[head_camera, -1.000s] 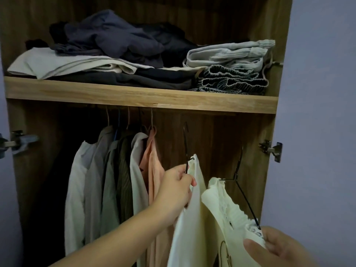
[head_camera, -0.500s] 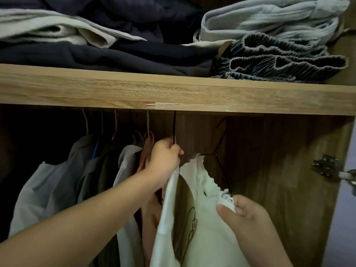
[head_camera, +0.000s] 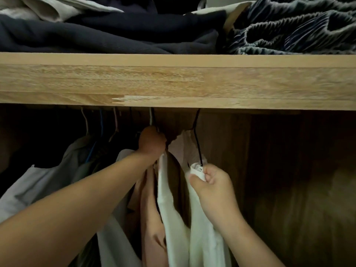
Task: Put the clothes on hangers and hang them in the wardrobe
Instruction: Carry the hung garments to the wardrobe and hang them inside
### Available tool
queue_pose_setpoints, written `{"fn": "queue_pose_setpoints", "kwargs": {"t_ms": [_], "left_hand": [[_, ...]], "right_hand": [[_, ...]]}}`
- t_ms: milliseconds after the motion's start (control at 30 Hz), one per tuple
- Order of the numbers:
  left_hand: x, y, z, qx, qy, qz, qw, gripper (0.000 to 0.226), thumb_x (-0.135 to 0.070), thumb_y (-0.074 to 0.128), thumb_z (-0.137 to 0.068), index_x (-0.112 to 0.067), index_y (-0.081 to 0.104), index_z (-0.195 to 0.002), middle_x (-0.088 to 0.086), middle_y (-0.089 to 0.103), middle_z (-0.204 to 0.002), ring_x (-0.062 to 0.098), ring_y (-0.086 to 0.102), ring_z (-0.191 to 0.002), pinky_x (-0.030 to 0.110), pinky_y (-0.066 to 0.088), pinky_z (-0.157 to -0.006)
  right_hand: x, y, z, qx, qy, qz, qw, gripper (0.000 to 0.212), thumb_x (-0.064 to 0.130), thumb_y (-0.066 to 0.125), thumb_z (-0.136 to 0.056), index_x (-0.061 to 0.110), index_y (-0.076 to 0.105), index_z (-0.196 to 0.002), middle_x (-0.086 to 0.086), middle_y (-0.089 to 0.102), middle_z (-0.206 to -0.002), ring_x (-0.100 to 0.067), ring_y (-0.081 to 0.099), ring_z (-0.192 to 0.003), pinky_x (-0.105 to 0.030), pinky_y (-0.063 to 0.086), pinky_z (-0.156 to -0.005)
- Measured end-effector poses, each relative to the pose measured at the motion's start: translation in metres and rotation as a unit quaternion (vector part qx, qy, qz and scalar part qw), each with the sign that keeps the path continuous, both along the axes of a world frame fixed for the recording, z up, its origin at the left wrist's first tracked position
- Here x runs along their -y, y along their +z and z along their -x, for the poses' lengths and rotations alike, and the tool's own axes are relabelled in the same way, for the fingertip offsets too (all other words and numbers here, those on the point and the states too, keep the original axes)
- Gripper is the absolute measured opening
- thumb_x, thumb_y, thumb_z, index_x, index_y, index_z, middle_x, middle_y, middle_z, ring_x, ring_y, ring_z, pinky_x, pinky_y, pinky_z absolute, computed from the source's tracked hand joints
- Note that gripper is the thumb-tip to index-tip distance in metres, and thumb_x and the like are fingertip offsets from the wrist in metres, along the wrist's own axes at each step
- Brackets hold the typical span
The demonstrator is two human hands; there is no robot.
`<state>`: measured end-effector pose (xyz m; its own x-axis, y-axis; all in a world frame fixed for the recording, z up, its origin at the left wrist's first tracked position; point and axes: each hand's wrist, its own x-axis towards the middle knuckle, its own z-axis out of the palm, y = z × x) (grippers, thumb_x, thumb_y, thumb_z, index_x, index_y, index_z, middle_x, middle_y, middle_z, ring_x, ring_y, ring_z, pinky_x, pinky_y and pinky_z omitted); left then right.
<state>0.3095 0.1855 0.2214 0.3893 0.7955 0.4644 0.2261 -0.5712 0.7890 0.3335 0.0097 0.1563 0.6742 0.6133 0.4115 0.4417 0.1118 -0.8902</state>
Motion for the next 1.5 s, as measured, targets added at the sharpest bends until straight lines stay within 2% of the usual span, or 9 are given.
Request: {"fn": "queue_pose_setpoints", "kwargs": {"t_ms": [233,533,800,933,1033,1133,1233,1400,1500], "left_hand": [[-0.007,-0.015,-0.003,-0.188,0.071,-0.099,0.975,0.024,-0.006,0.043,-0.095,0.008,0.059,-0.105,0.025,0.060,-0.113,0.036,0.057,-0.106,0.038,0.046,-0.088],[0.008,-0.020,0.027,-0.263,0.046,-0.193,0.944,0.032,-0.016,0.045,-0.095,-0.003,0.049,-0.123,0.016,0.056,-0.124,0.029,0.056,-0.111,0.025,0.040,-0.079],[0.071,-0.051,0.102,-0.360,0.065,-0.329,0.871,0.061,-0.037,0.053,-0.087,-0.017,0.027,-0.139,0.008,0.037,-0.137,0.026,0.035,-0.127,0.037,0.031,-0.104],[0.067,-0.056,0.118,-0.279,0.003,-0.360,0.890,0.043,-0.038,0.041,-0.094,-0.031,0.039,-0.136,0.000,0.038,-0.131,0.021,0.030,-0.125,0.037,0.025,-0.099],[0.062,-0.058,0.117,-0.252,-0.076,-0.344,0.901,0.032,-0.034,0.039,-0.097,-0.038,0.049,-0.127,-0.009,0.046,-0.127,0.015,0.031,-0.123,0.036,0.021,-0.093],[0.060,-0.053,0.114,-0.203,-0.112,-0.289,0.929,0.019,-0.030,0.051,-0.092,-0.032,0.059,-0.109,-0.011,0.061,-0.106,0.012,0.042,-0.113,0.030,0.018,-0.086],[0.056,-0.051,0.115,-0.190,-0.120,-0.292,0.930,0.007,-0.027,0.056,-0.089,-0.032,0.058,-0.086,-0.011,0.060,-0.085,0.010,0.048,-0.102,0.026,0.014,-0.080],[0.050,-0.054,0.111,-0.187,-0.103,-0.285,0.934,0.014,-0.029,0.047,-0.094,-0.031,0.058,-0.102,-0.012,0.060,-0.089,0.011,0.047,-0.105,0.029,0.019,-0.093],[0.047,-0.053,0.102,-0.121,-0.201,-0.133,0.963,0.017,-0.042,0.051,-0.087,-0.034,0.061,-0.098,-0.009,0.068,-0.087,0.011,0.058,-0.098,0.041,0.029,-0.105]], "right_hand": [[-0.053,-0.008,-0.019,0.104,-0.032,0.093,0.990,0.006,0.021,0.059,-0.088,0.018,0.063,-0.085,-0.001,0.064,-0.085,-0.018,0.059,-0.082,-0.024,0.045,-0.070],[-0.028,-0.018,0.005,0.166,-0.095,0.199,0.961,0.039,0.017,0.049,-0.093,0.016,0.039,-0.131,-0.004,0.054,-0.124,-0.023,0.055,-0.112,-0.032,0.049,-0.090],[-0.020,-0.018,0.045,0.332,-0.254,0.253,0.873,0.028,0.016,0.046,-0.096,0.017,0.049,-0.124,-0.002,0.064,-0.112,-0.019,0.063,-0.100,-0.027,0.048,-0.071],[-0.013,-0.012,0.056,0.037,-0.036,0.096,0.994,0.021,0.036,0.049,-0.094,0.022,0.063,-0.103,0.005,0.064,-0.089,-0.012,0.059,-0.084,-0.029,0.049,-0.074],[-0.002,-0.005,0.062,-0.192,0.112,0.036,0.974,0.025,0.013,0.037,-0.100,0.021,0.059,-0.109,-0.004,0.055,-0.080,-0.009,0.048,-0.062,-0.018,0.039,-0.052],[-0.009,-0.009,0.054,-0.105,0.083,0.141,0.981,0.040,0.009,0.036,-0.100,0.032,0.045,-0.131,0.005,0.058,-0.099,-0.004,0.055,-0.072,-0.011,0.044,-0.052],[-0.017,-0.010,0.047,-0.040,0.080,0.207,0.974,0.027,0.009,0.041,-0.098,0.021,0.060,-0.114,0.005,0.062,-0.092,-0.007,0.058,-0.078,-0.009,0.047,-0.058],[-0.018,0.009,0.023,0.204,-0.166,0.198,0.944,0.023,0.009,0.051,-0.091,0.018,0.071,-0.090,-0.001,0.068,-0.092,-0.018,0.062,-0.088,-0.025,0.048,-0.076],[-0.019,0.031,0.029,0.250,-0.142,0.108,0.952,0.022,0.012,0.051,-0.090,0.020,0.071,-0.095,0.001,0.068,-0.090,-0.014,0.061,-0.085,-0.028,0.051,-0.076]]}}
